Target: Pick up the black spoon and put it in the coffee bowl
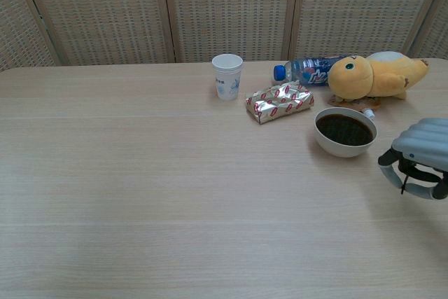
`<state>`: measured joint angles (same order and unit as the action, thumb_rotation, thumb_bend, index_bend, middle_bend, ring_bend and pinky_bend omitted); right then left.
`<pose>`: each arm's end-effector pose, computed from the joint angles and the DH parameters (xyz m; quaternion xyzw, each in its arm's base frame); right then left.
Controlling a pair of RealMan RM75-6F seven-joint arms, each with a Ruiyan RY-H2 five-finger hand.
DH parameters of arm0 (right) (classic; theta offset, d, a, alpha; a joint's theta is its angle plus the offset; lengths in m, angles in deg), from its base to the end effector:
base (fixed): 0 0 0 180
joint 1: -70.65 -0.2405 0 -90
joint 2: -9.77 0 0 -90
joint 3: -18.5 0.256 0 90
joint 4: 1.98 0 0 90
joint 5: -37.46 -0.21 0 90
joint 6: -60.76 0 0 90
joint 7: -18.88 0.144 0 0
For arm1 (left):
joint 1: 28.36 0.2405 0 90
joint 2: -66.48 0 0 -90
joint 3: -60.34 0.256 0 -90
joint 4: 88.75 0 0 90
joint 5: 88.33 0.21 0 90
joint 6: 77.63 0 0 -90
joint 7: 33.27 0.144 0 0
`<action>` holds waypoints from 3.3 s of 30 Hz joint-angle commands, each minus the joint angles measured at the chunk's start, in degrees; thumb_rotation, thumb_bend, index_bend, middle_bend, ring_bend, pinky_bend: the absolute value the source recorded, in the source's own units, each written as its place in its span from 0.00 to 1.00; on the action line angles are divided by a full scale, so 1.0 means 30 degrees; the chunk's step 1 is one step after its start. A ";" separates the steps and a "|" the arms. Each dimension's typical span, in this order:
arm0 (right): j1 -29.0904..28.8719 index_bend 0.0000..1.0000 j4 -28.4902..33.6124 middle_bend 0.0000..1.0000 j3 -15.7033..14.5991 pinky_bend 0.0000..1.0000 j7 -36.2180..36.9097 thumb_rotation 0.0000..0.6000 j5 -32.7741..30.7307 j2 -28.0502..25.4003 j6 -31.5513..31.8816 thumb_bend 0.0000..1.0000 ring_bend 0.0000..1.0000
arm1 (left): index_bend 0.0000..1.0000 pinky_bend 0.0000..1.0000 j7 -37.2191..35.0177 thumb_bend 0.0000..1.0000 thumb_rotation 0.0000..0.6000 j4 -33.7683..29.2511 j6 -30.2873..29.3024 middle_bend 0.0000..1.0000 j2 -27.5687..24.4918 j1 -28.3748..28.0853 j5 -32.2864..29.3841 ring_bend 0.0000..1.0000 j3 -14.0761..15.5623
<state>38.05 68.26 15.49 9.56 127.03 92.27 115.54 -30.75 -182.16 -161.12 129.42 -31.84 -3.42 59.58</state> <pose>-0.2727 -0.2967 0.0081 0.8422 -0.2578 0.2393 0.4085 -0.3201 0.1652 0.1564 -0.6048 -0.4033 -0.3460 0.5932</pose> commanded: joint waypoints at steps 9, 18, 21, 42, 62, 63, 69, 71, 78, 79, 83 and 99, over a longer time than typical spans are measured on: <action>-0.1410 0.81 0.6165 0.94 0.2887 1.00 0.4227 1.00 -0.2813 -0.3996 -0.1376 0.71 0.94 | 0.00 0.00 0.0047 0.22 1.00 -0.0051 0.0036 0.00 -0.0007 -0.0033 -0.0021 0.00 -0.0003; -0.2923 0.81 0.7442 0.94 0.4679 1.00 0.8278 1.00 -0.5452 -0.4738 -0.4374 0.72 0.94 | 0.00 0.00 -0.0058 0.22 1.00 0.0030 0.0062 0.00 -0.0015 0.0025 -0.0149 0.00 0.0024; -0.3491 0.81 0.7010 0.94 0.5029 1.00 0.9137 1.00 -0.6288 -0.4435 -0.5496 0.72 0.94 | 0.00 0.00 -0.0132 0.22 1.00 0.0097 0.0111 0.00 -0.0017 0.0038 -0.0201 0.00 0.0045; -0.6160 0.81 0.0726 0.94 0.4636 1.00 0.9090 1.00 -1.0070 -0.0661 -1.0254 0.74 0.94 | 0.00 0.00 -0.0280 0.22 1.00 0.0480 0.0783 0.00 0.0192 -0.0152 -0.0665 0.00 0.0030; -0.8049 0.81 -0.2272 0.94 0.4488 1.00 0.7506 1.00 -1.2063 0.0637 -1.1860 0.74 0.94 | 0.00 0.00 -0.0219 0.22 1.00 0.0601 0.1036 0.00 0.0403 -0.0196 -0.0995 0.00 0.0025; -0.8137 0.81 -0.2210 0.94 0.4487 1.00 0.7447 1.00 -1.2134 0.0658 -1.1926 0.74 0.94 | 0.00 0.00 -0.0235 0.22 1.00 0.0620 0.1054 0.00 0.0420 -0.0196 -0.1003 0.00 0.0033; -0.8256 0.81 -0.1340 0.94 0.4324 1.00 0.7263 1.00 -1.2239 0.0494 -1.2156 0.74 0.94 | 0.00 0.00 -0.0341 0.22 1.00 0.0736 0.1079 0.00 0.0463 -0.0189 -0.1031 0.00 0.0036; -0.8181 0.81 -0.0854 0.94 0.4238 1.00 0.7254 1.00 -1.2233 0.0289 -1.2194 0.74 0.94 | 0.00 0.00 -0.0373 0.22 1.00 0.0768 0.1091 0.00 0.0476 -0.0192 -0.1013 0.00 0.0048; -0.7900 0.81 -0.0175 0.94 0.3760 1.00 0.7085 1.00 -1.2337 -0.0370 -1.2075 0.74 0.94 | 0.00 0.00 -0.0428 0.22 1.00 0.0840 0.1110 0.00 0.0534 -0.0253 -0.0941 0.00 0.0027; -0.7888 0.81 -0.0312 0.94 0.3717 1.00 0.7061 1.00 -1.2401 -0.0382 -1.2026 0.74 0.94 | 0.00 0.00 -0.0418 0.22 1.00 0.0838 0.1112 0.00 0.0536 -0.0258 -0.0942 0.00 0.0023; -0.7990 0.81 -0.1087 0.94 0.3693 1.00 0.7046 1.00 -1.2792 -0.0190 -1.1956 0.74 0.94 | 0.00 0.00 -0.0341 0.22 1.00 0.0788 0.1114 0.00 0.0535 -0.0251 -0.0984 0.00 0.0023; -0.9028 0.81 -0.2920 0.94 0.4120 1.00 0.6810 1.00 -1.3096 0.1059 -1.2465 0.74 0.94 | 0.00 0.00 -0.0185 0.22 1.00 0.0654 0.1103 0.00 0.0502 -0.0090 -0.1208 0.00 0.0097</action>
<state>10.99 59.31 27.83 30.00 87.70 95.44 78.15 -31.30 -180.21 -157.83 130.92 -32.11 -7.05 59.87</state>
